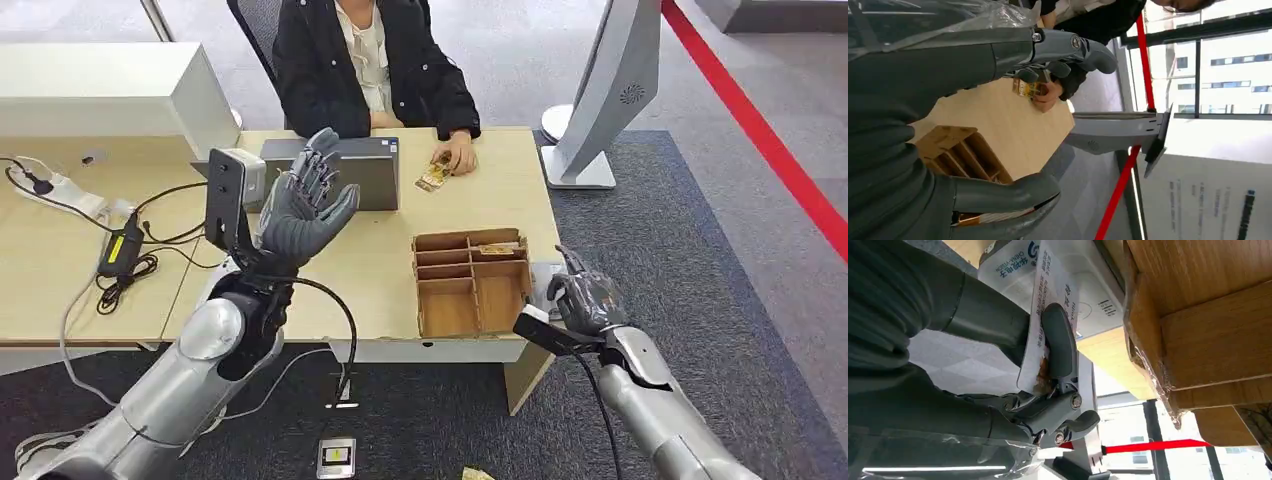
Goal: Pass the card to the sensor for recognition and then transmit it.
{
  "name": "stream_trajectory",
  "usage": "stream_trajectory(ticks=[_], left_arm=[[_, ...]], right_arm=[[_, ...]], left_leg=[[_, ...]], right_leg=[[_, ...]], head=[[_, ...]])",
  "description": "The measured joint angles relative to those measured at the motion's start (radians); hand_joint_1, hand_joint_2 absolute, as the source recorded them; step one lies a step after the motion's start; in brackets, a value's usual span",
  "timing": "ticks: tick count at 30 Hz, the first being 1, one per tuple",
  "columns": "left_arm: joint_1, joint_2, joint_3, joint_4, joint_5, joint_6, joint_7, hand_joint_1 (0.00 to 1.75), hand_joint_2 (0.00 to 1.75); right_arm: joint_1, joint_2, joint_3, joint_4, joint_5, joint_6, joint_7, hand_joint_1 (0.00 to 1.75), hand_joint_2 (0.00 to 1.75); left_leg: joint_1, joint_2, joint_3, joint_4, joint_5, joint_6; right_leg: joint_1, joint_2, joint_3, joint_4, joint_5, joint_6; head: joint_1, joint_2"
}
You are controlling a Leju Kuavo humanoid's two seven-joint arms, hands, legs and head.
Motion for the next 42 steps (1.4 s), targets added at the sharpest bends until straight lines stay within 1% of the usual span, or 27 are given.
stream_trajectory(ticks=[4,6,14,18,25,27,30,32,35,38,42], left_arm=[[-0.004,0.006,-0.01,-0.004,0.009,0.01,0.0,0.0,1.75],[-0.016,0.023,-0.051,-0.01,0.025,0.036,-0.013,0.0,1.75],[-0.038,0.034,-0.087,-0.011,0.032,0.039,-0.025,0.0,1.75],[-0.047,0.029,-0.1,-0.008,0.034,0.041,-0.045,0.0,1.75],[-0.061,-0.006,-0.113,0.011,0.015,0.013,-0.074,0.0,1.75],[-0.067,-0.011,-0.117,0.017,0.013,0.007,-0.078,0.0,1.75],[-0.068,-0.017,-0.121,0.027,0.012,-0.001,-0.084,0.0,1.75],[-0.069,-0.028,-0.12,0.033,0.008,-0.019,-0.096,0.0,1.75],[-0.073,-0.057,-0.12,0.047,0.0,-0.046,-0.11,0.0,1.75],[-0.079,-0.076,-0.119,0.062,-0.004,-0.053,-0.116,0.0,1.75],[-0.083,-0.111,-0.11,0.089,-0.023,-0.092,-0.138,0.0,1.75]], right_arm=[[0.004,-0.003,0.0,-0.009,-0.002,0.002,0.005,1.75,1.75],[0.018,-0.015,0.003,-0.042,-0.011,0.001,0.013,1.75,1.75],[-0.01,-0.027,-0.002,-0.068,-0.027,-0.022,-0.011,1.75,1.75],[-0.081,-0.031,-0.013,-0.072,-0.047,-0.027,-0.042,1.75,1.75],[-0.246,-0.026,-0.026,-0.058,-0.059,-0.056,-0.095,1.75,1.75],[-0.287,-0.019,-0.031,-0.045,-0.063,-0.055,-0.106,1.75,1.75],[-0.32,-0.005,-0.031,-0.018,-0.066,-0.05,-0.121,1.75,1.75],[-0.367,0.016,-0.029,0.018,-0.074,-0.024,-0.132,1.75,1.75],[-0.443,0.05,-0.028,0.078,-0.084,0.019,-0.134,1.75,1.75],[-0.474,0.077,-0.024,0.116,-0.082,0.035,-0.133,1.75,1.75],[-0.547,0.111,-0.021,0.177,-0.055,0.088,-0.089,1.75,1.75]], left_leg=[[0.0,0.0,0.0,0.0,0.0,0.0],[0.0,0.0,0.0,0.0,0.0,0.0],[0.0,0.0,0.0,0.0,0.0,0.0],[0.0,0.001,0.0,0.0,0.0,0.0],[-0.001,0.001,-0.001,0.0,0.0,0.0],[0.0,0.0,0.0,0.0,0.0,0.0],[0.0,0.0,-0.002,0.0,0.0,0.0],[-0.001,0.0,-0.003,0.0,0.0,0.0],[0.0,0.001,-0.003,0.0,0.0,0.0],[0.0,0.0,-0.004,0.0,0.0,0.0],[0.0,0.001,-0.004,0.0,0.0,0.0]], right_leg=[[0.0,0.0,0.0,0.0,0.0,0.0],[0.0,0.0,0.0,0.0,0.0,0.0],[0.0,0.0,0.0,0.0,0.0,0.0],[0.0,0.001,0.0,0.0,0.0,0.0],[-0.001,0.001,-0.001,0.0,0.0,0.0],[0.0,0.001,-0.001,0.0,0.0,0.0],[0.0,0.001,-0.001,0.001,0.0,0.0],[-0.001,0.001,-0.004,0.001,0.001,0.0],[0.0,0.001,-0.004,0.001,0.0,0.0],[0.0,0.001,-0.004,0.001,0.0,0.0],[-0.001,0.001,-0.004,0.001,0.0,0.0]], head=[[0.0,0.0],[0.0,0.0],[0.0,0.0],[0.0,0.0],[0.0,0.0],[0.0,0.0],[0.0,0.0],[-0.001,0.0],[0.0,0.0],[0.0,0.0],[0.0,0.0]])
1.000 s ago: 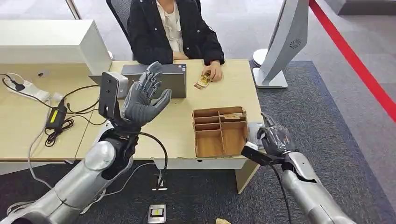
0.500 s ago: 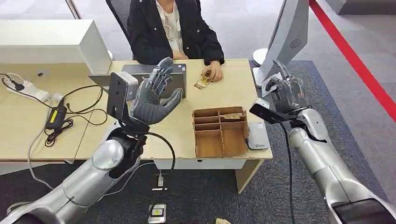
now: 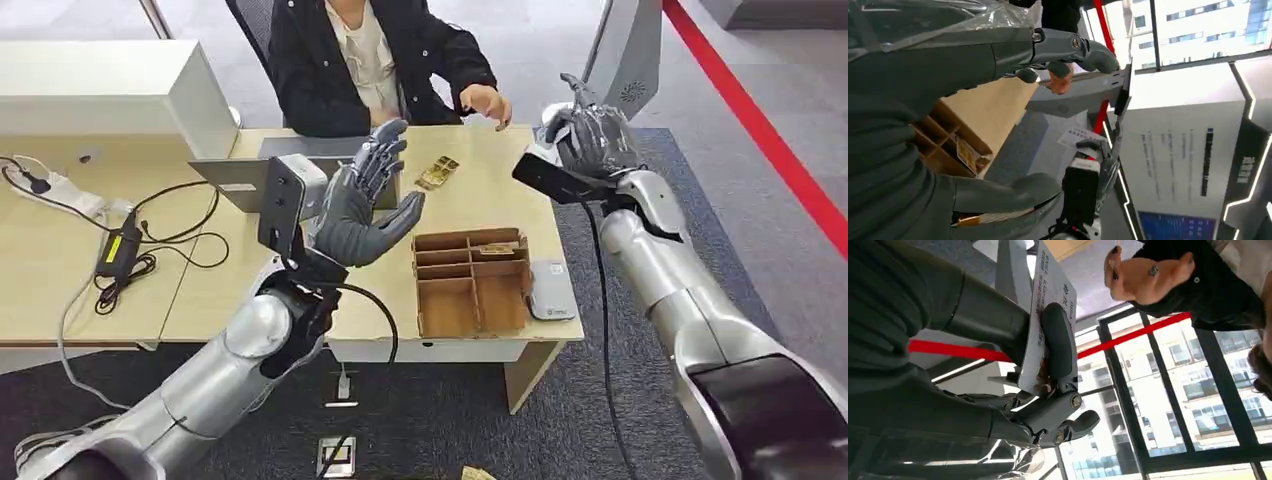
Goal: Pass the card to the sensor for recognition and then transmit it.
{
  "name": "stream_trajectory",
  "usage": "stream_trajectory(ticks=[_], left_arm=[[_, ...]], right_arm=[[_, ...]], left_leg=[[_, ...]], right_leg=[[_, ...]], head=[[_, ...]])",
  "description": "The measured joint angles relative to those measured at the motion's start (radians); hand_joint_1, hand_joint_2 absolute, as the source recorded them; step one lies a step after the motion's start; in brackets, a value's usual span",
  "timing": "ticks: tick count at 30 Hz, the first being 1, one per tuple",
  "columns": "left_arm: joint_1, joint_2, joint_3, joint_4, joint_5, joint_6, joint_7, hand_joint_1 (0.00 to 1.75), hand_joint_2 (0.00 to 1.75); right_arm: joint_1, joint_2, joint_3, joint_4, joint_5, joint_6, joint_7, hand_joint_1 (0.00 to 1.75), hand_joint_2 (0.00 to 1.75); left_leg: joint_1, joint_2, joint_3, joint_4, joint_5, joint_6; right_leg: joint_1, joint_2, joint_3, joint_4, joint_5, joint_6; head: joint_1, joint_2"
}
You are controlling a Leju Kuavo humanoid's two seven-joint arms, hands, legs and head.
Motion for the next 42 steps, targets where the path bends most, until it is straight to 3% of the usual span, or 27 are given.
stream_trajectory(ticks=[5,21,22,23,24,32,39,42], left_arm=[[-0.001,-0.035,0.027,0.044,-0.031,-0.051,-0.033,0.0,1.75],[0.03,-0.097,0.103,0.12,-0.111,-0.067,-0.038,0.0,1.75],[0.034,-0.099,0.109,0.122,-0.115,-0.07,-0.037,0.0,1.75],[0.037,-0.101,0.114,0.124,-0.119,-0.072,-0.036,0.0,1.75],[0.04,-0.103,0.121,0.126,-0.121,-0.075,-0.034,0.0,1.75],[0.053,-0.116,0.162,0.129,-0.164,-0.097,-0.02,0.0,1.75],[0.073,-0.128,0.194,0.129,-0.193,-0.086,-0.01,0.0,1.75],[0.081,-0.128,0.2,0.129,-0.197,-0.082,-0.008,0.0,1.75]], right_arm=[[-0.075,0.041,0.006,0.069,0.034,0.061,0.043,1.75,1.75],[-0.141,0.153,0.042,0.184,0.09,0.1,0.107,1.75,1.75],[-0.141,0.156,0.043,0.189,0.09,0.1,0.109,1.61,1.75],[-0.141,0.158,0.043,0.195,0.09,0.1,0.111,1.61,1.75],[-0.141,0.161,0.044,0.199,0.09,0.1,0.111,0.0,1.75],[-0.141,0.171,0.044,0.22,0.071,0.059,0.084,0.0,1.75],[-0.146,0.175,0.039,0.223,-0.024,0.002,-0.025,0.0,1.75],[-0.149,0.175,0.032,0.223,-0.044,-0.002,-0.042,0.0,1.75]], left_leg=[[0.0,0.0,0.0,0.0,0.0,0.0],[0.0,0.0,0.0,0.0,0.0,0.0],[0.0,-0.001,0.0,0.0,0.0,0.0],[0.0,-0.001,0.0,0.0,0.0,0.0],[0.0,0.0,0.0,0.0,0.0,0.0],[0.0,0.0,0.0,0.0,0.0,0.0],[0.0,0.0,0.0,0.0,0.0,0.0],[0.0,0.0,0.0,0.0,0.0,0.0]], right_leg=[[0.0,0.0,0.0,0.0,0.0,0.0],[0.0,0.0,0.0,0.0,0.0,0.0],[0.0,0.0,0.0,0.0,0.0,0.0],[0.0,0.0,0.0,0.0,0.0,0.0],[0.0,0.0,0.0,0.0,0.0,0.0],[0.0,0.0,0.0,0.0,0.0,0.0],[0.0,0.0,0.0,0.0,0.0,0.0],[0.0,0.0,0.0,0.0,0.0,0.0]], head=[[0.0,0.0],[0.0,0.0],[0.0,0.0],[0.0,0.0],[0.0,0.0],[0.0,0.0],[0.0,0.0],[0.0,0.0]])
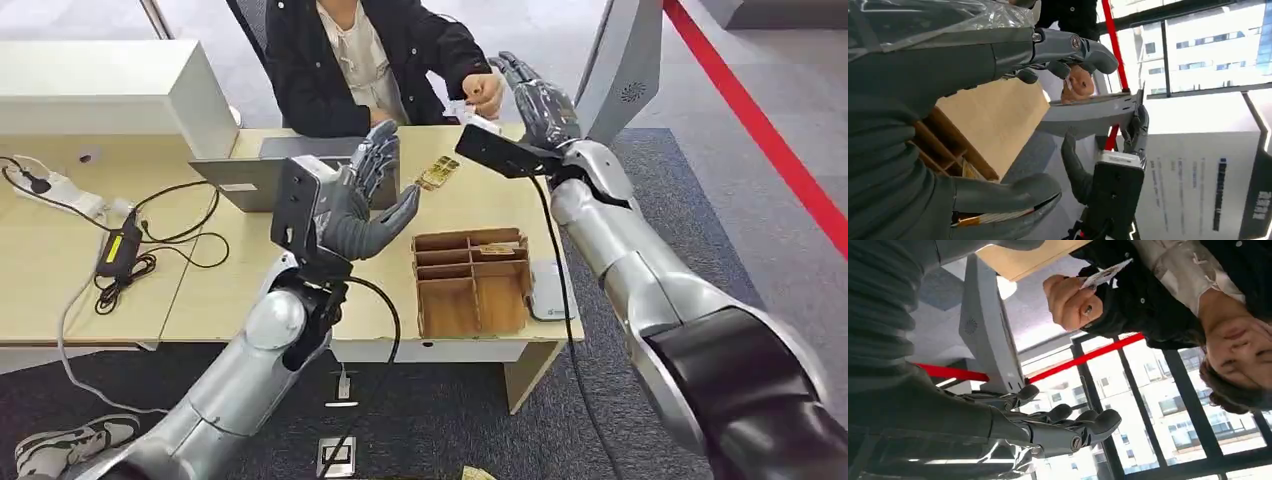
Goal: Pass the card to the sensor for recognition and then transmit it.
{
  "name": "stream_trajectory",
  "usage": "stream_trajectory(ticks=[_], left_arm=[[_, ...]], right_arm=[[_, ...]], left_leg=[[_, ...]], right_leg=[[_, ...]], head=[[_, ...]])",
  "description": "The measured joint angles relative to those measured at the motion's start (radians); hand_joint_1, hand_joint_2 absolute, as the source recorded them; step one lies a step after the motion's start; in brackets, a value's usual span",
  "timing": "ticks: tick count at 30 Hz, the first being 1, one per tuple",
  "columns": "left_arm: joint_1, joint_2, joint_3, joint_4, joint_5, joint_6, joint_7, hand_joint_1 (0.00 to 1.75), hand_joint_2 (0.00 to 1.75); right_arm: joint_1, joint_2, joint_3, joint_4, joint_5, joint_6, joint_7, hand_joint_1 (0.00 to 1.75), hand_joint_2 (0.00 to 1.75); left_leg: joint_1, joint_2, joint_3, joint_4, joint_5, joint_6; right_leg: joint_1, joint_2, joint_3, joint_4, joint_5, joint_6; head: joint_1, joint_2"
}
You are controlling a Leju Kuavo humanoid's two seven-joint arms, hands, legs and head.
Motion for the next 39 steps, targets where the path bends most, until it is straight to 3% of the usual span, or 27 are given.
stream_trajectory(ticks=[9,13,17,27,39], left_arm=[[0.007,0.004,0.026,0.0,-0.003,0.012,0.002,0.0,1.75],[0.008,0.007,0.035,0.0,0.0,0.016,-0.003,0.0,1.75],[0.011,0.015,0.041,-0.003,0.007,0.025,0.0,0.0,1.75],[0.029,0.049,0.047,-0.076,0.015,-0.002,0.066,0.0,1.75],[0.056,0.072,0.051,-0.114,0.017,-0.032,0.061,0.0,1.75]], right_arm=[[0.0,-0.017,-0.038,-0.031,-0.141,-0.011,-0.092,0.0,1.75],[0.024,-0.045,-0.048,-0.071,-0.24,0.091,-0.11,0.0,1.75],[0.133,-0.086,-0.048,-0.168,-0.261,0.156,-0.055,0.0,1.75],[0.454,-0.186,-0.034,-0.523,-0.147,0.286,0.092,0.0,1.75],[0.576,-0.227,-0.004,-0.7,-0.024,0.283,0.121,0.0,1.75]], left_leg=[[0.0,0.0,0.0,0.0,0.0,0.0],[0.0,0.0,0.001,0.0,0.0,0.0],[0.0,-0.001,0.001,0.0,0.0,0.0],[0.001,-0.001,0.0,0.0,-0.001,0.0],[0.001,0.0,0.0,0.0,0.0,0.0]], right_leg=[[0.0,0.0,0.0,0.0,0.0,0.0],[0.0,0.0,0.0,0.0,0.0,0.0],[0.0,0.0,0.001,-0.001,0.0,0.0],[0.001,0.0,0.001,0.0,0.0,0.0],[0.001,0.0,0.001,0.0,0.0,0.0]], head=[[0.0,0.0],[0.0,0.0],[0.0,0.0],[0.0,0.0],[0.0,0.0]])
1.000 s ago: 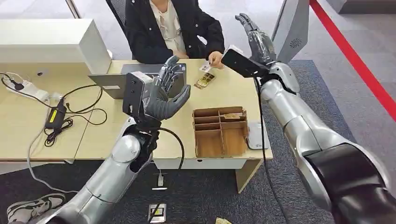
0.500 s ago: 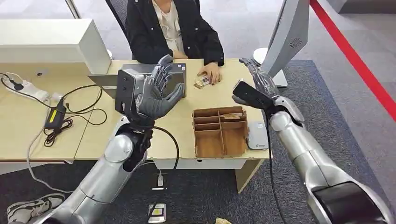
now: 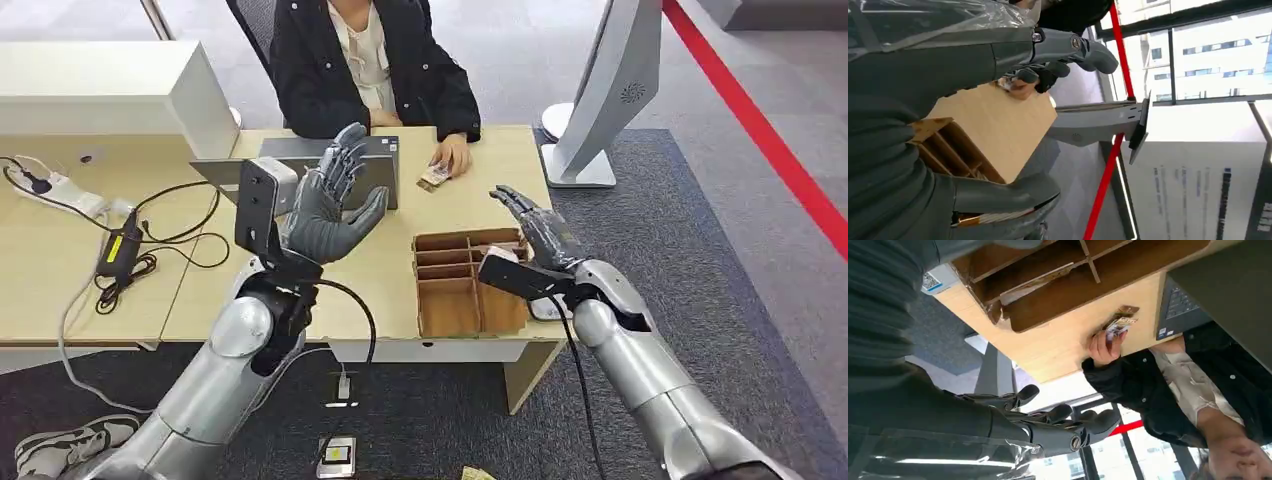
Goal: Pass the card to the sensor for recognition and then transmit it.
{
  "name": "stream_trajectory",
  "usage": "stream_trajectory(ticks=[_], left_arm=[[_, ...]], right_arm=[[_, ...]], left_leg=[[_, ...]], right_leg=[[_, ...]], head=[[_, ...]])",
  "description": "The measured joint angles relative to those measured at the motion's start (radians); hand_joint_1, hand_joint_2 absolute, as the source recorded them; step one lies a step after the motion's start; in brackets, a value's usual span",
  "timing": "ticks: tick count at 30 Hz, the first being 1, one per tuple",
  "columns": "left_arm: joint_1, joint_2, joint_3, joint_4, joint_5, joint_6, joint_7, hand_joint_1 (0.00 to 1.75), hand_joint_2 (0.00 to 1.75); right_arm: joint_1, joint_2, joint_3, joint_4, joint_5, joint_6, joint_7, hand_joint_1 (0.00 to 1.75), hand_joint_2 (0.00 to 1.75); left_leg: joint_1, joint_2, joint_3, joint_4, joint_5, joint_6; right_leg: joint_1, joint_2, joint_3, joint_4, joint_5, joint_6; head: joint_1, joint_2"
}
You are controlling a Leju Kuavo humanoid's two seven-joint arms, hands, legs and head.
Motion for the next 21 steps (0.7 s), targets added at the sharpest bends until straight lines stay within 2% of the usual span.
stream_trajectory(ticks=[10,15,18,21], left_arm=[[0.015,0.006,0.021,-0.008,-0.01,-0.029,0.0,0.0,1.75],[0.018,0.005,0.021,-0.008,-0.014,-0.039,0.0,0.0,1.75],[0.017,0.003,0.021,-0.008,-0.014,-0.049,0.0,0.0,1.75],[0.016,0.0,0.021,-0.008,-0.014,-0.054,0.0,0.0,1.75]], right_arm=[[0.001,-0.005,0.015,-0.018,0.019,-0.039,-0.005,0.0,1.75],[-0.018,0.0,0.022,0.006,0.056,-0.113,-0.021,0.0,1.75],[-0.044,0.015,0.025,0.057,0.102,-0.183,-0.049,0.0,1.75],[-0.059,0.029,0.03,0.102,0.113,-0.207,-0.061,0.0,1.75]], left_leg=[[0.0,0.0,0.0,0.0,0.0,0.0],[0.0,0.0,0.0,0.0,0.0,0.0],[0.0,0.0,0.0,0.0,0.0,0.0],[0.0,0.0,0.0,0.0,0.0,0.0]], right_leg=[[0.0,0.0,0.0,0.0,0.0,0.0],[0.0,0.0,0.0,0.0,0.0,0.0],[0.0,0.0,0.0,0.0,0.0,0.0],[0.0,0.0,0.0,0.0,0.0,0.0]], head=[[0.0,0.0],[0.0,0.0],[0.0,0.0],[0.0,0.0]])
